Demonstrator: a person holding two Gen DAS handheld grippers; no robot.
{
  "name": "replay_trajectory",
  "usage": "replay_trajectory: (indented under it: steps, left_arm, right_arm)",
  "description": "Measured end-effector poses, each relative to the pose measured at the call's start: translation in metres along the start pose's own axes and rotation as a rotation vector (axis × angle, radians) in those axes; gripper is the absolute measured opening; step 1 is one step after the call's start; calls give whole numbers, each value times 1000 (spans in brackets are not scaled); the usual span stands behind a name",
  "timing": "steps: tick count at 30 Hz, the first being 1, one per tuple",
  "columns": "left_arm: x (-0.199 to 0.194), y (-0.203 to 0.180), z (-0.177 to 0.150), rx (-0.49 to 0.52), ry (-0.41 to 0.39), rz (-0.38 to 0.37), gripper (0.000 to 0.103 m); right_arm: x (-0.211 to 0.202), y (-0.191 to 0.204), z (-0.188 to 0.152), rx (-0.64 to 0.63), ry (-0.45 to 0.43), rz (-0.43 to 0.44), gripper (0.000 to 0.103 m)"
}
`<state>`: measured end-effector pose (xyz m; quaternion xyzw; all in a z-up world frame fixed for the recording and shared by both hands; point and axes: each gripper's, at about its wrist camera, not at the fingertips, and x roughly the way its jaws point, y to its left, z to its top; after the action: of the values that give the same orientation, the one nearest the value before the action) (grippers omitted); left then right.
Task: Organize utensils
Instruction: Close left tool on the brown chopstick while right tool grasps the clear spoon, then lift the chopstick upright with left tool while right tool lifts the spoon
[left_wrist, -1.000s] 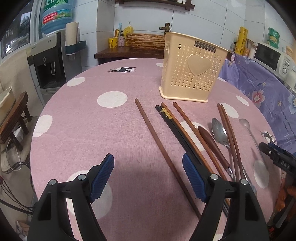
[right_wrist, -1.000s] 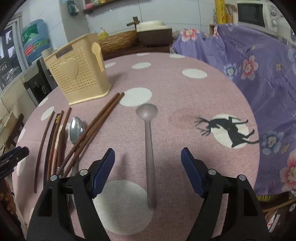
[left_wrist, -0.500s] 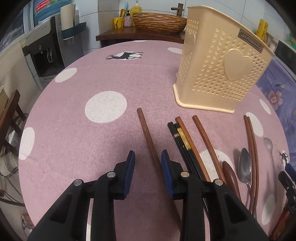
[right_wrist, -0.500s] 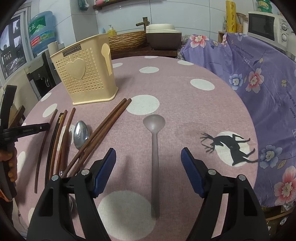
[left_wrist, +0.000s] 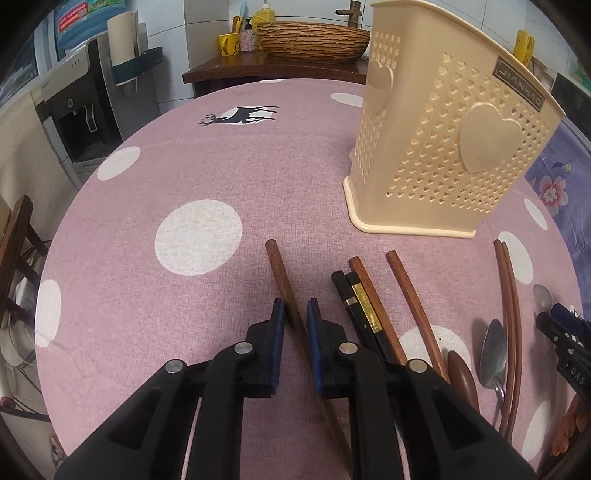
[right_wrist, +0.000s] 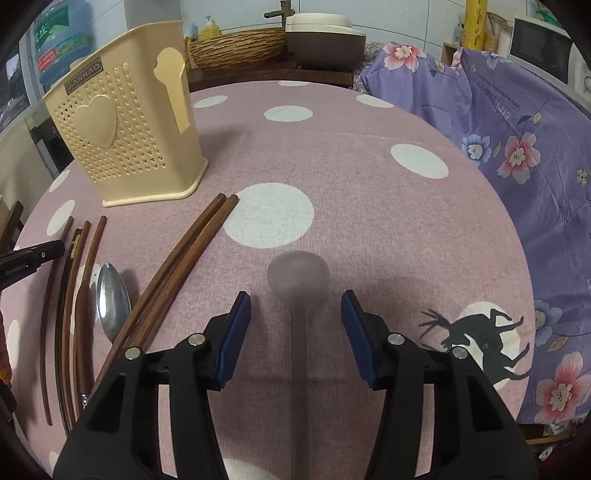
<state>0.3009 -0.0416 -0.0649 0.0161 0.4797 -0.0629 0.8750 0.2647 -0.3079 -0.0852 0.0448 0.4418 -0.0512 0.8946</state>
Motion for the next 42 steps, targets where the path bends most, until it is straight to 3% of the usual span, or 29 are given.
replay_trajectory:
  steps: [4,8,16,20,33,34,35,42]
  left_arm:
    - [3,-2,5,3,11,-4,12]
    - [4,-6,5,19,4,5,12]
    - [4,-8,7,15,-5,0,11]
    - [0,-8,7,7,-21,-19,10]
    - [-139,3,7,-1,-376,-100,8]
    - [-147,4,5,-2,-396,-105,8]
    - [-151,4,4,-1,-411,-107,8]
    - [-160,4,1,2,-450,-97,8]
  right_arm:
    - [3,1,4,-8,-4,-14,48]
    - [4,2,7,-11,-12,-20,36]
    - [3,-1,8,-3,-16,16,36]
    - [-13,0,10,-14,-72,48,36]
    - [-128,-15,17,0,-316,197,36]
    - [-133,-15,15,-6,-326,201,29]
    - [-136,-15,15,-13,-327,210,9]
    - [-129,-16,12,2,-313,211,9]
